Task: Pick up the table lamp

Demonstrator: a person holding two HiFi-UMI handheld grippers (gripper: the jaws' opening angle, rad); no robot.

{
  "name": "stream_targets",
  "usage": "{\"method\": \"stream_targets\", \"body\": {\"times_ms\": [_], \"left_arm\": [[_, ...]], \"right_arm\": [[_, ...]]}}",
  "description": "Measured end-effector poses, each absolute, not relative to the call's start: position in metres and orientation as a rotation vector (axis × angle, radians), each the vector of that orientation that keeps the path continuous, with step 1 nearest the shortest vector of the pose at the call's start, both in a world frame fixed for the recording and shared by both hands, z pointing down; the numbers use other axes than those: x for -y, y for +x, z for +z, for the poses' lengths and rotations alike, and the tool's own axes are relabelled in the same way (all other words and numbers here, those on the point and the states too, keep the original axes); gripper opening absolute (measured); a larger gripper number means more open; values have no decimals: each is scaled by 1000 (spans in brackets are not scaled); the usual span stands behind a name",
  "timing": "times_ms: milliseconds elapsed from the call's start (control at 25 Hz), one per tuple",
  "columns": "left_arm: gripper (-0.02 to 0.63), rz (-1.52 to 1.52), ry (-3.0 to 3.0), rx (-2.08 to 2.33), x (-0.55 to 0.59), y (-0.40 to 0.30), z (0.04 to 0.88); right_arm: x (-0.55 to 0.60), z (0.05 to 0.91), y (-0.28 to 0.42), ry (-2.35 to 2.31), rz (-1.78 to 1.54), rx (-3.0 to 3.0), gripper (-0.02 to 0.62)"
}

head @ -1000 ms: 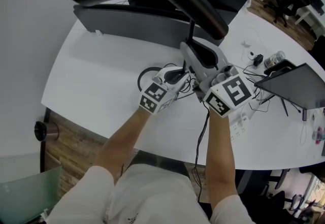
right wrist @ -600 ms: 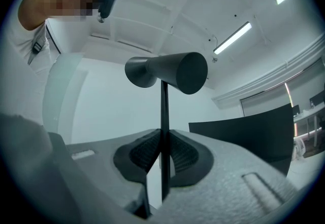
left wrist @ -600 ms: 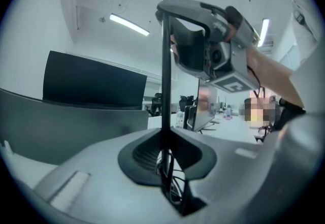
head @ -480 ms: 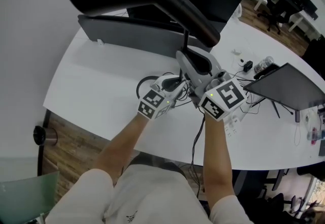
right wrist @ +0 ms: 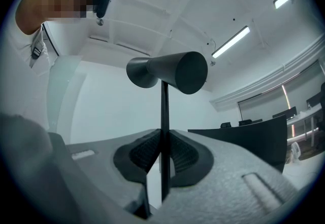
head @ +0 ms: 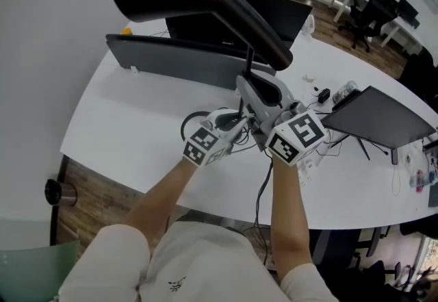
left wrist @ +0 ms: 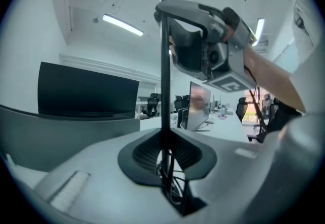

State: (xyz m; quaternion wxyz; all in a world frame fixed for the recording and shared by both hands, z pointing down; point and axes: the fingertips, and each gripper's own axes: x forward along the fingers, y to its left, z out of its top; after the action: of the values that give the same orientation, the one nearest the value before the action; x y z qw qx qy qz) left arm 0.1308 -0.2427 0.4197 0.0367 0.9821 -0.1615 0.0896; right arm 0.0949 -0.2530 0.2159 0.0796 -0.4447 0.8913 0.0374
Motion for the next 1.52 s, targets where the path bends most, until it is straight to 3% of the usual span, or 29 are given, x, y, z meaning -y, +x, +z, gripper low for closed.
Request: {"method": "stream_targets", "body": {"times_ms": [1520], "left_arm": [[51, 292, 3066, 376, 236, 150, 371]], "right_arm": [[249, 167, 112, -1363, 144, -2624, 44]]}}
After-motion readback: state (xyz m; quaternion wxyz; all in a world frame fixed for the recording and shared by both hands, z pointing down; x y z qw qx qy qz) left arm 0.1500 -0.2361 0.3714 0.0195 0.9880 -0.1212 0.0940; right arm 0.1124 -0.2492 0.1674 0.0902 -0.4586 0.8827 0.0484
